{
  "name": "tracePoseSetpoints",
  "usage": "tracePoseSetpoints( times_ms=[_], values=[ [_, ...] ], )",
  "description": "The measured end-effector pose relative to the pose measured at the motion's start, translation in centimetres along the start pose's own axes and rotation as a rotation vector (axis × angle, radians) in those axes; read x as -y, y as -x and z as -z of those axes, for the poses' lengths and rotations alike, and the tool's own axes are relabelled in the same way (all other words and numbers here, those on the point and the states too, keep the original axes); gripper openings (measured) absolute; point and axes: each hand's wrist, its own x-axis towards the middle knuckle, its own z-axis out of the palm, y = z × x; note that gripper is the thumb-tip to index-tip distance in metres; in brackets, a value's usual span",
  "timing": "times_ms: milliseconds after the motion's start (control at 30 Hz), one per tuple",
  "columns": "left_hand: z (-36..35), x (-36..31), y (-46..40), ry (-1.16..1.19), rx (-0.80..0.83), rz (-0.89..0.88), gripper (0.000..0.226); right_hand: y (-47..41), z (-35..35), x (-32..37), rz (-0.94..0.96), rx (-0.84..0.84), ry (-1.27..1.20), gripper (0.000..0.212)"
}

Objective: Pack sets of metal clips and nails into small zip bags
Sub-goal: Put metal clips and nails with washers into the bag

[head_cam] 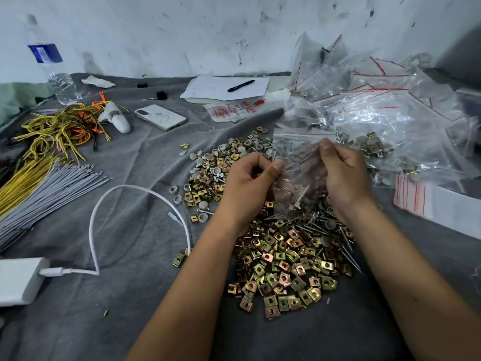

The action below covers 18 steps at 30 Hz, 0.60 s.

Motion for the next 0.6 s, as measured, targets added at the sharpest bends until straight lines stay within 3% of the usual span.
tracePoseSetpoints(
  times_ms=[100, 200, 433, 533, 600],
  values=[
    [0.04, -0.1, -0.02, 0.135, 0.039, 0.102, 0.025, -0.1, 0.37, -0.13, -0.027, 0.065, -0.103, 0.031],
    [0.12, -0.15, -0.04, 0.115, 0.039, 0.124, 0.022, 0.07, -0.02, -0.52, -0.036, 0.152, -0.035, 0.029],
    [0.32, 0.22, -0.43, 0.041, -0.229, -0.021, 0.025, 0.36, -0.17, -0.87, 0.01, 0.291, 0.131, 0.039],
    [0.48, 0.2, -0.57, 0.071, -0.283, -0.048, 0.035, 0.47, 0.19, -0.94, -0.03, 0.403, 0.15, 0.042],
    [0.55, 0.27, -0.58, 0.095, -0.305, -0.049, 0.03, 0.42, 0.43, -0.95, -0.04, 0.459, 0.171, 0.039]
  ],
)
